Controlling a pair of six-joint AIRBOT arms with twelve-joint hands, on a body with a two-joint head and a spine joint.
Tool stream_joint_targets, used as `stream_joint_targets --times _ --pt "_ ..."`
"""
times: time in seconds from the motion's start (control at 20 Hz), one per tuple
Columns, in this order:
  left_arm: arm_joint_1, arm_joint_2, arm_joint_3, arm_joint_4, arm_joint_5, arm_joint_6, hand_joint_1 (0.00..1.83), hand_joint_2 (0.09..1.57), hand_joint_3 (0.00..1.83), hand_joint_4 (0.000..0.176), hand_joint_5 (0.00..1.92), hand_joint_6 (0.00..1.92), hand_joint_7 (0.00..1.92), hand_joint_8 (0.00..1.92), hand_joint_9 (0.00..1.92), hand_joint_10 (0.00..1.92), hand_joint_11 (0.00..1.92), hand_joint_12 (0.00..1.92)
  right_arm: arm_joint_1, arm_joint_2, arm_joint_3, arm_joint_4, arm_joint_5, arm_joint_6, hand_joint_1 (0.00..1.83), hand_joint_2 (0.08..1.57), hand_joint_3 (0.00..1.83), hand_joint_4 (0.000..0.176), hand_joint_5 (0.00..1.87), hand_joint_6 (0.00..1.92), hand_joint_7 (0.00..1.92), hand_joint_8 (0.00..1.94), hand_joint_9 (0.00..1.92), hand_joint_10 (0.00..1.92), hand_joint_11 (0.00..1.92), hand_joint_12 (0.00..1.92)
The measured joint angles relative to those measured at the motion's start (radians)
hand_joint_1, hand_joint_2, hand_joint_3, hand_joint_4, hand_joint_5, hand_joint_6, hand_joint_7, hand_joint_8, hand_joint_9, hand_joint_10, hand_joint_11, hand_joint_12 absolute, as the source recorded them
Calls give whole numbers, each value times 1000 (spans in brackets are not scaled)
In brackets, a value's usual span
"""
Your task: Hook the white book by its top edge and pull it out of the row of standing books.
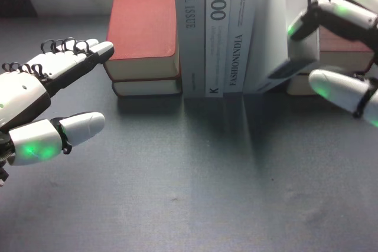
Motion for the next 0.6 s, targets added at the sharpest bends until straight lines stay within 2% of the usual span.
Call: stream_joint_targets --times 0.05,0.1,0.15,0.2,0.25,0.3,0.35,0.4,0.45,0.5,0.6 --pt "0 0 0 0 -1 0 144 1356 0 88 8 1 0 0 0 0 0 0 -13 5 -7 -6 4 6 239 1482 11 0 319 1067 143 50 0 0 0 0" --pt "3 0 0 -3 -4 0 157 1355 0 79 17 4 0 0 0 0 0 0 -35 14 -19 -21 11 23 219 1483 9 0 334 1063 171 57 0 0 0 0" --pt "7 0 0 -8 -7 0 190 1356 0 65 33 9 0 0 0 0 0 0 -66 17 -23 -43 34 64 165 1463 0 0 403 1019 285 11 1 288 0 929" --pt "11 0 0 -10 -9 0 190 1356 0 65 33 9 0 0 0 0 0 0 -93 17 -23 -58 57 101 165 1463 0 0 403 1019 285 11 1 288 0 929" --pt "13 0 0 -10 -6 0 187 1346 0 79 29 7 0 0 0 0 0 0 -114 17 -23 -69 77 134 144 1453 0 0 421 989 315 18 0 421 0 1218" --pt "13 0 0 -11 -6 0 197 1340 0 76 43 11 0 0 0 0 0 0 -140 19 -27 -80 101 164 185 1450 0 0 452 968 352 27 0 518 0 1275" --pt "12 1 0 -11 -7 0 146 1345 0 77 26 2 0 0 0 0 0 0 -159 23 -37 -87 110 182 329 1439 0 0 437 1029 364 26 0 642 0 1460" --pt "12 1 0 -11 -7 0 146 1345 0 77 26 2 0 0 0 0 0 0 -175 23 -42 -89 101 194 329 1439 0 0 437 1029 364 26 0 642 0 1460" --pt "13 1 -2 -11 -6 0 157 1341 0 66 29 2 0 0 0 0 0 0 -219 23 -48 -96 86 221 316 1445 0 0 409 1112 423 53 0 838 0 1657" --pt "12 1 -2 -11 -6 0 159 1346 0 63 24 0 0 0 0 0 0 0 -234 23 -49 -100 81 234 278 1450 0 0 412 1100 459 74 28 924 0 1668" --pt "12 1 -2 -14 -6 0 178 1344 0 59 34 4 0 0 0 0 0 0 -288 19 -48 -97 75 269 243 1447 0 0 417 1092 479 86 44 953 0 1674"
